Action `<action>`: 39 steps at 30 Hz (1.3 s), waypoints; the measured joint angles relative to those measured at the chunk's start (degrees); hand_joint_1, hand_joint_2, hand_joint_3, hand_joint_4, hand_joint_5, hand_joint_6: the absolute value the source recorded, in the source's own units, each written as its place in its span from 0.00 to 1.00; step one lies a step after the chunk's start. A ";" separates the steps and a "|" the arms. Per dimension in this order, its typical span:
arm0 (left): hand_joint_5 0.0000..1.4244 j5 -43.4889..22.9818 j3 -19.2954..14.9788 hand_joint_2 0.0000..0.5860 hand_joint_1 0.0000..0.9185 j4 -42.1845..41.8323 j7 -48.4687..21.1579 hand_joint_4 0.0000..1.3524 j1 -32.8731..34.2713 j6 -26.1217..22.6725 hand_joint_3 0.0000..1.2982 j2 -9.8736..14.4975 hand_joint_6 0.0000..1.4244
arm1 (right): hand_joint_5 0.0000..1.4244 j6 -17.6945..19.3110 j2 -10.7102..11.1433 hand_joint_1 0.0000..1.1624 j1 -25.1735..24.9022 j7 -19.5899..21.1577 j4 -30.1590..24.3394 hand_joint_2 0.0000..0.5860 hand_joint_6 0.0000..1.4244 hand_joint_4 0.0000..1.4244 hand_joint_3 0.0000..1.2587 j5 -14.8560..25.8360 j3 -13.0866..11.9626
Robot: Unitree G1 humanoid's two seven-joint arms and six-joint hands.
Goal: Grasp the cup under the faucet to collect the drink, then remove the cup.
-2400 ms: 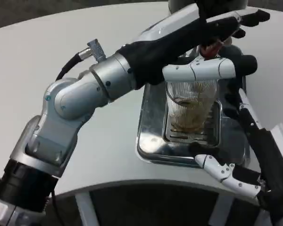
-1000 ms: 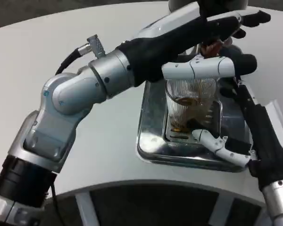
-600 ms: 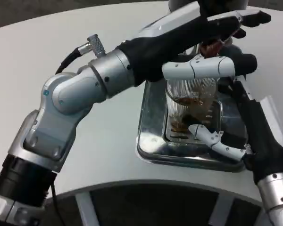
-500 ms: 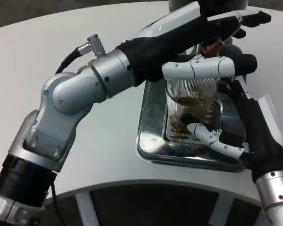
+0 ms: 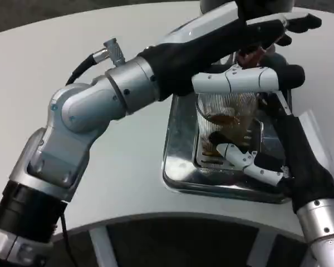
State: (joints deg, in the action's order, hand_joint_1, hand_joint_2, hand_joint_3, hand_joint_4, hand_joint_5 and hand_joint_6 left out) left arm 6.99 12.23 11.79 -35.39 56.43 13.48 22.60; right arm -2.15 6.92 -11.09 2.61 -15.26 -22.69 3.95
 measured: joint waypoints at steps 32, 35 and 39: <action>0.11 -0.01 -0.25 0.12 0.00 -1.55 -0.94 0.06 0.09 -1.20 0.11 0.90 0.13 | 0.10 -0.05 -1.47 0.64 -3.20 1.61 3.72 0.40 0.09 0.05 0.02 -0.43 1.71; 0.11 -0.01 -0.24 0.12 0.00 -1.51 -0.95 0.06 0.11 -1.19 0.11 0.90 0.13 | 0.10 -0.06 -1.67 0.63 -3.48 1.70 4.03 0.40 0.09 0.05 0.02 -0.45 1.70; 0.11 -0.04 -0.22 0.12 0.00 -1.08 -0.95 0.06 0.32 -1.04 0.11 0.89 0.13 | 0.10 -0.08 -1.77 0.63 -4.15 1.94 4.86 0.40 0.09 0.05 0.01 -0.45 1.68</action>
State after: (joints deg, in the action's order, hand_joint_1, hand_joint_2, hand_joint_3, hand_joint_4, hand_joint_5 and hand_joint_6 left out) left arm 6.96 12.01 10.71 -36.34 56.75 12.45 23.49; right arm -2.23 5.14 -15.23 4.55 -10.40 -23.14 5.63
